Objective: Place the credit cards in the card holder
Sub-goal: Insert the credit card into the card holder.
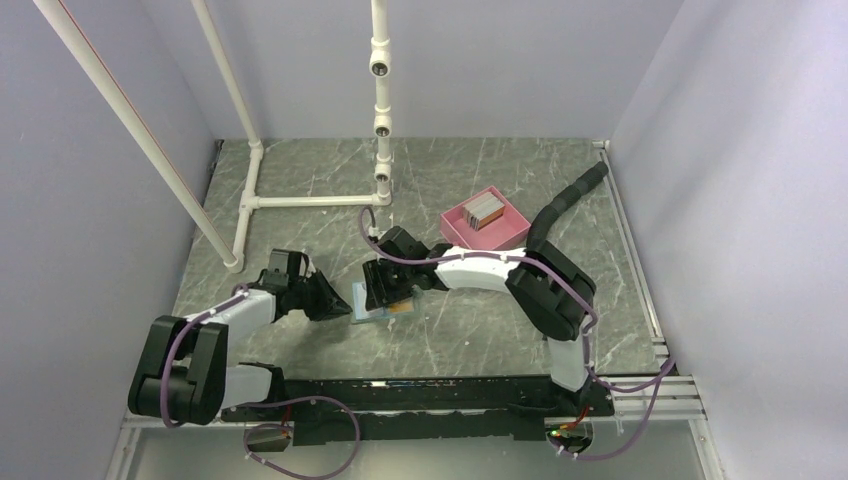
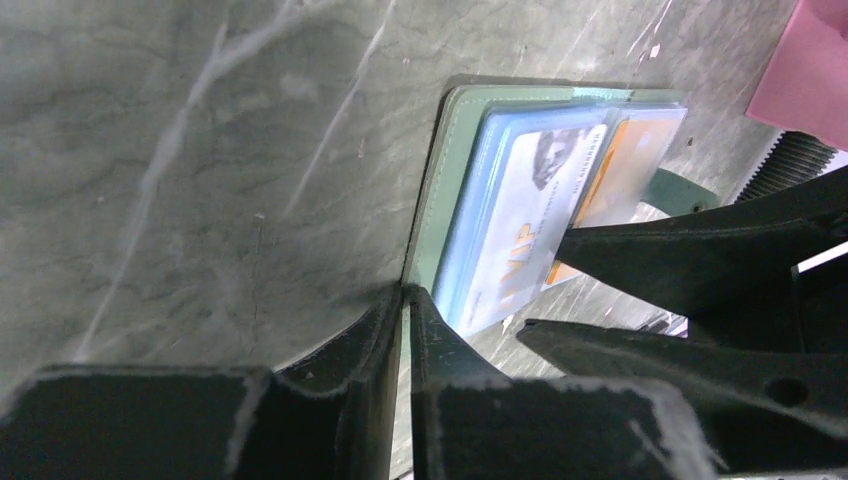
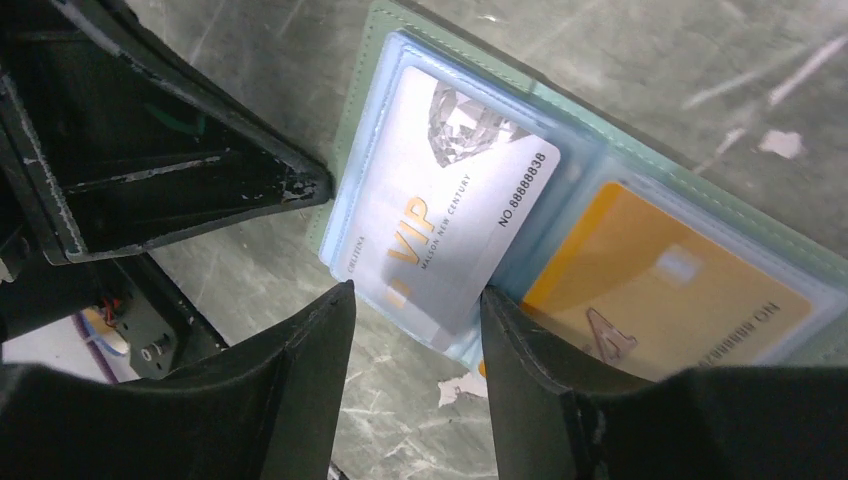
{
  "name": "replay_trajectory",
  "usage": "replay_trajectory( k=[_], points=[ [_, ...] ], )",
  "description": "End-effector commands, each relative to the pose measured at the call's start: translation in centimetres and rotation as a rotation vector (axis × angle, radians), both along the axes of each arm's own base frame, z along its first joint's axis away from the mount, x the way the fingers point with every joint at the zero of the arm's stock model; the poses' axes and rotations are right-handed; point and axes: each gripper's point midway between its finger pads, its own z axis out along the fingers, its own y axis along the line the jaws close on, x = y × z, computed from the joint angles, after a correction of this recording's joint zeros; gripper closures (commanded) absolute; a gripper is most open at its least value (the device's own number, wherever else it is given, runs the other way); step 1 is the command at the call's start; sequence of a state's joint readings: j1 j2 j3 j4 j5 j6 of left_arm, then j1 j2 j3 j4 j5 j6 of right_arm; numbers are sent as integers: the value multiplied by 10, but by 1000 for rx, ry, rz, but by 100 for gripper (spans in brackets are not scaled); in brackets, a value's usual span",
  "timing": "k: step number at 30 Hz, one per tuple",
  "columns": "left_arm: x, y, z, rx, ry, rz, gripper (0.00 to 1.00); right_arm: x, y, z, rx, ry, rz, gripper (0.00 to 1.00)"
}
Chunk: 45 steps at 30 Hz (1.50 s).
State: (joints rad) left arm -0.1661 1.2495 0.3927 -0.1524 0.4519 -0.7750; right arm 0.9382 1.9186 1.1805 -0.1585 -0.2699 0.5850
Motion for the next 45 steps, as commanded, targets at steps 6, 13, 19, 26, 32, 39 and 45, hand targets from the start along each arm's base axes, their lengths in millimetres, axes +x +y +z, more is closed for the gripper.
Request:
replay_trajectory(
  k=[6, 13, 19, 26, 32, 39, 45],
  points=[
    [2, 4, 9, 28, -36, -2, 85, 13, -10, 16, 17, -59, -19, 45],
    [2, 11, 29, 71, -68, -2, 75, 11, -13, 26, 22, -66, -22, 48],
    [6, -8, 45, -46, -92, -53, 67, 11, -7, 25, 43, -55, -15, 68],
    [8, -19, 51, -124, -109, -70, 62, 12, -13, 10, 9, -49, -29, 74],
    [10, -25, 56, -158, -118, -84, 57, 11, -20, -7, -20, -21, -54, 78],
    [13, -36, 53, -199, -110, -114, 50, 11, -31, -26, -46, 13, -88, 87],
    [15, -43, 45, -187, -103, -128, 48, 10, -33, -32, -25, 42, -88, 88]
  ],
)
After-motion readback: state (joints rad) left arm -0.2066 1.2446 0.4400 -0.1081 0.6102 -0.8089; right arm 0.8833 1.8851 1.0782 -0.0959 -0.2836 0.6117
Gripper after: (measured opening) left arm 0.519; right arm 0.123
